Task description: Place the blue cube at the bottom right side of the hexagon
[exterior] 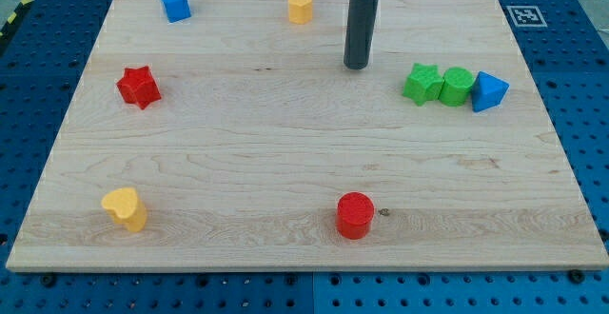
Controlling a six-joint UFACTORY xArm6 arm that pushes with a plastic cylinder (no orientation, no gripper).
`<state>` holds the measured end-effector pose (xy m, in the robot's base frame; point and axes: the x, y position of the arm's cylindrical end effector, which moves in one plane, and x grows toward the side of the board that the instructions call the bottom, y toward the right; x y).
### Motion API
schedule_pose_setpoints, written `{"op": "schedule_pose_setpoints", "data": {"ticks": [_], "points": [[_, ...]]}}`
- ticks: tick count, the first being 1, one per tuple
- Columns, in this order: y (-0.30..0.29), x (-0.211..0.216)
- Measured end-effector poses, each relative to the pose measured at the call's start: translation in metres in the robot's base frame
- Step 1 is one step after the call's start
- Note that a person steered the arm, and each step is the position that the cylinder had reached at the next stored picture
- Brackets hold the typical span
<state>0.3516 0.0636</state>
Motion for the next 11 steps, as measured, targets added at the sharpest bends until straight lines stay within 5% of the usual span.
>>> {"op": "schedule_pose_setpoints", "data": {"ticks": [3, 5, 11], "points": [[-0.012, -0.002], [-0.106, -0.019], [-0.153, -0.019]]}}
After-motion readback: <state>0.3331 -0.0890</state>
